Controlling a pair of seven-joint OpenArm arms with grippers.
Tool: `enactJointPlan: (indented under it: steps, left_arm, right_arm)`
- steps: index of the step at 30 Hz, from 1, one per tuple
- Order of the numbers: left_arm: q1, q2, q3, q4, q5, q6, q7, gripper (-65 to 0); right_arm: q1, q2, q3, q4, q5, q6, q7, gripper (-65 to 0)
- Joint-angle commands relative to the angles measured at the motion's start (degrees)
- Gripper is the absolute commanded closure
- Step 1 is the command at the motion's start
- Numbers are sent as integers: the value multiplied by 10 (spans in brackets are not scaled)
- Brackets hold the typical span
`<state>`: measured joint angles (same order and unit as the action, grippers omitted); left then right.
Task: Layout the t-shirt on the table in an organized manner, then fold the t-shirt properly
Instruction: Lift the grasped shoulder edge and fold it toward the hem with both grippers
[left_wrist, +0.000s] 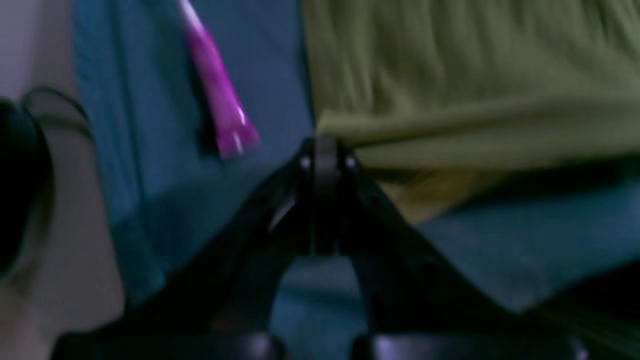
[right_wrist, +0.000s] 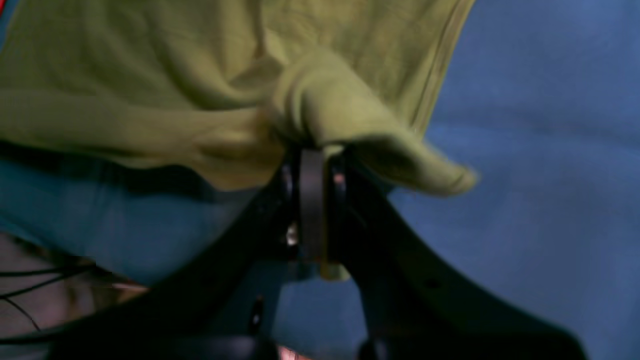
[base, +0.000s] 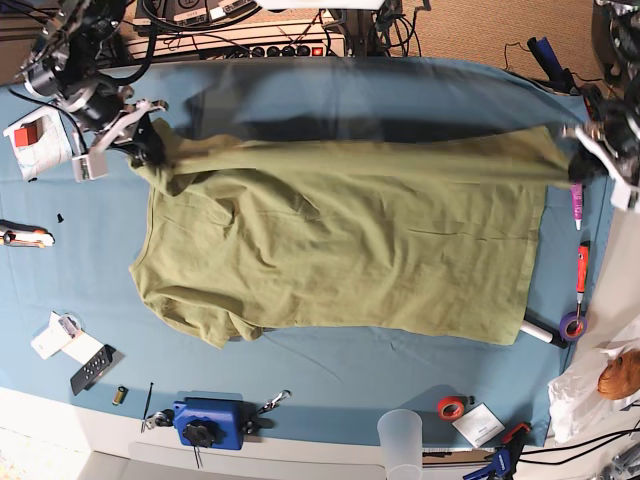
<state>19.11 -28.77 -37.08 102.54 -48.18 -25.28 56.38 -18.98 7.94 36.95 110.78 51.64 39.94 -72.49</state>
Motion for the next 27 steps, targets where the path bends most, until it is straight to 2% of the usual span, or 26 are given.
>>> enactJointPlan:
  steps: [1,6,8,13,22,27]
  left_arm:
    - [-14,-12,1,2,7,0,-11,0]
    - [-71,-12,50,-40,19,-3,-15,0]
    - [-96,-12,86,-62,43,-1,-27,0]
    - [-151,-12,153,-90,127,52,-69,0]
    - [-193,4,163,-95,153,53,-71,0]
    - [-193,6,163,-139,152,48,-109,0]
  right_arm:
    - [11,10,2,4,6,1,28,0]
    - [59,11,2,-6,-21,1,35,0]
    - [78,17,-3,-12,-36,1,34,0]
    - [99,29,-40,-40,-47,1,37,0]
    - [115,28,-98,-78,-117,1,93,0]
    - [150,29,-118,-91,-154,1,106,0]
